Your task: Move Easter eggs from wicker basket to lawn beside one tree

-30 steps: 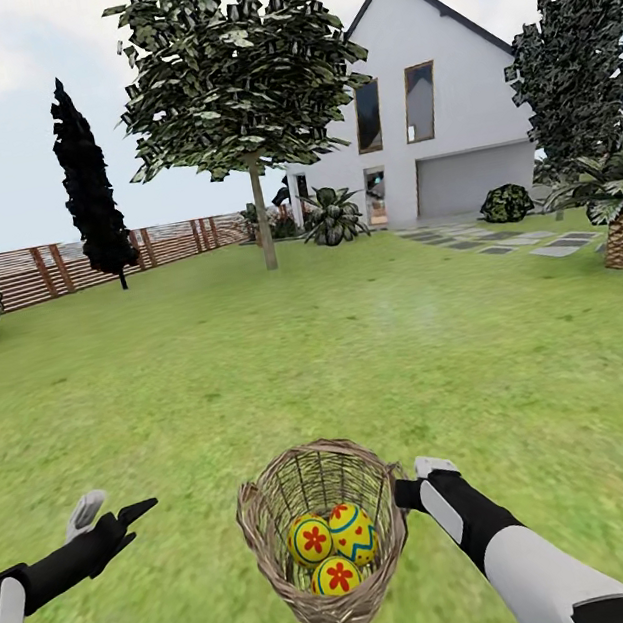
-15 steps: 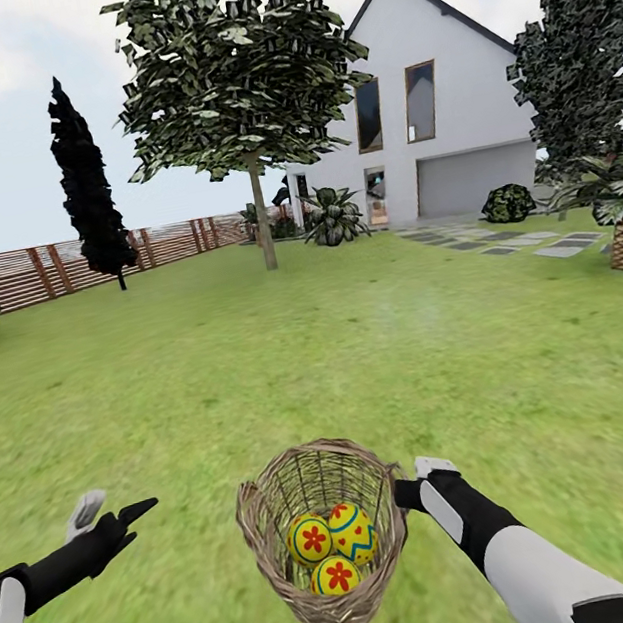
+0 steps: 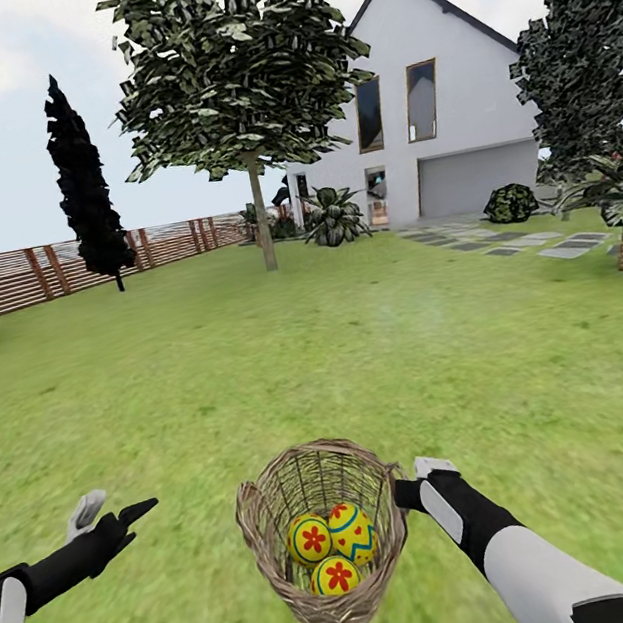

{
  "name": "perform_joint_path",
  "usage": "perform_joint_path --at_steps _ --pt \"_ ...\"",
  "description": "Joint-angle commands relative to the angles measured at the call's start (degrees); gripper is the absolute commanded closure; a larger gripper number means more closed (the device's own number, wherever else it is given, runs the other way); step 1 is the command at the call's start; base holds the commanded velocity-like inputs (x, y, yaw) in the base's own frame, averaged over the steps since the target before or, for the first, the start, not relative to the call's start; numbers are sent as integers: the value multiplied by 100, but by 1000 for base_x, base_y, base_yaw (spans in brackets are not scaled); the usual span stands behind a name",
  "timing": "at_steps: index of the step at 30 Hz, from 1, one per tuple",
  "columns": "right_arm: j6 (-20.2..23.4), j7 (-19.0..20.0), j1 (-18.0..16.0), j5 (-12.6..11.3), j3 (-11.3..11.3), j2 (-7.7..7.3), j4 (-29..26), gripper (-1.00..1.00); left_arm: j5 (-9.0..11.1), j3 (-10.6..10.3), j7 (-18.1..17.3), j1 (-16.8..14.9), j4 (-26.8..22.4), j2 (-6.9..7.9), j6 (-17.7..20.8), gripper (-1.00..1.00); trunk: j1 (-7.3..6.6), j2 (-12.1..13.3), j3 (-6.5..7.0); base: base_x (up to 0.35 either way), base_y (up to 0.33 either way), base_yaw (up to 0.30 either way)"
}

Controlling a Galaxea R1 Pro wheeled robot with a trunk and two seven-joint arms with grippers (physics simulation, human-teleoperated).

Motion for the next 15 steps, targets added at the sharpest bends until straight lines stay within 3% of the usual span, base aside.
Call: perform_joint_path --at_steps 1,15 --pt "18 -38 -5 -73 -14 4 -16 100 -9 10 -26 -6 1 -3 25 -100 5 -8 -10 328 0 0" --pt "16 -38 -5 -73 -13 10 -16 100 -10 18 -12 -6 0 0 24 -100 5 -8 -10 333 0 0"
